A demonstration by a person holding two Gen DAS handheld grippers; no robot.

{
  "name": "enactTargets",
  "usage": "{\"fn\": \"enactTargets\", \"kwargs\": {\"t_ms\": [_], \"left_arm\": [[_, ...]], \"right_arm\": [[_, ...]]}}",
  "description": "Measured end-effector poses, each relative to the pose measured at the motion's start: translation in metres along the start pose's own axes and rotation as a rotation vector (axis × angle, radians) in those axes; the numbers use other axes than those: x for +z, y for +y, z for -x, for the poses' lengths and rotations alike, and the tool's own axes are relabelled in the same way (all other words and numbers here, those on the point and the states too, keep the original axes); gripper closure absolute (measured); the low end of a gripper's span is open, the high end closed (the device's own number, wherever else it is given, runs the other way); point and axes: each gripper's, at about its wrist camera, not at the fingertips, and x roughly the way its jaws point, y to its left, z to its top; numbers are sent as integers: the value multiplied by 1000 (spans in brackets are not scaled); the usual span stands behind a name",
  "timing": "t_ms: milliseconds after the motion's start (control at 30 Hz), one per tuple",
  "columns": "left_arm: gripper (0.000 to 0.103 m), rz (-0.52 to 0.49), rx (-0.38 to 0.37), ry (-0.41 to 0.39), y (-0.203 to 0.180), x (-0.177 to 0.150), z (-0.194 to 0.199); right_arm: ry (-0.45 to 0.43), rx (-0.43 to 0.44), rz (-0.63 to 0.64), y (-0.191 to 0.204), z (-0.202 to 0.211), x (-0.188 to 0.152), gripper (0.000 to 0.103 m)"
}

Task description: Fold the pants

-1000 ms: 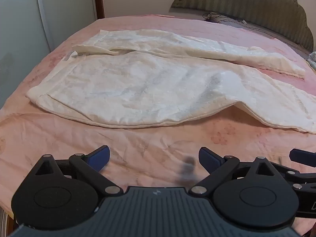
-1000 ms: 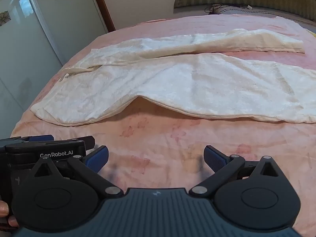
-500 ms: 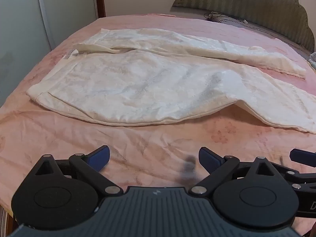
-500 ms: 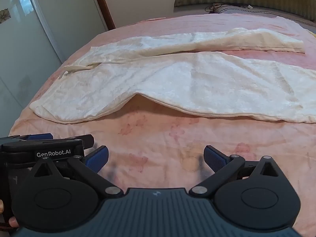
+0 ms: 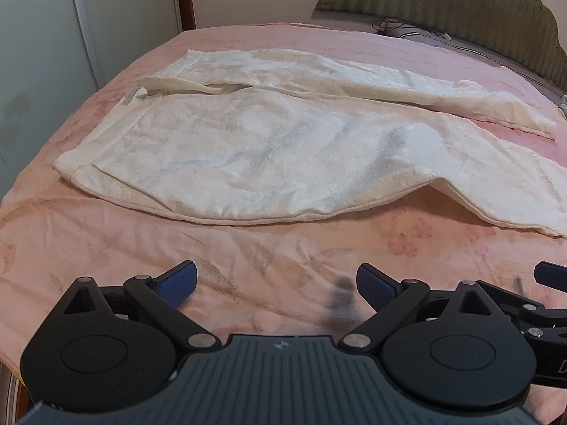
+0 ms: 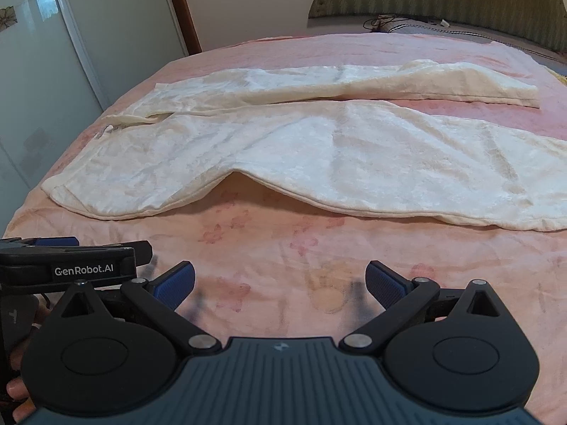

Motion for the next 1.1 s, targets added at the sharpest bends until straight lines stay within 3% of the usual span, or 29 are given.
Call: {"fn": "enactTargets", "kwargs": {"t_ms": [1100], "left_arm": [[5,-14,9,18,-2,0,-5]], "right_arm": [[17,19,-6,-3,-2,0,0]]}}
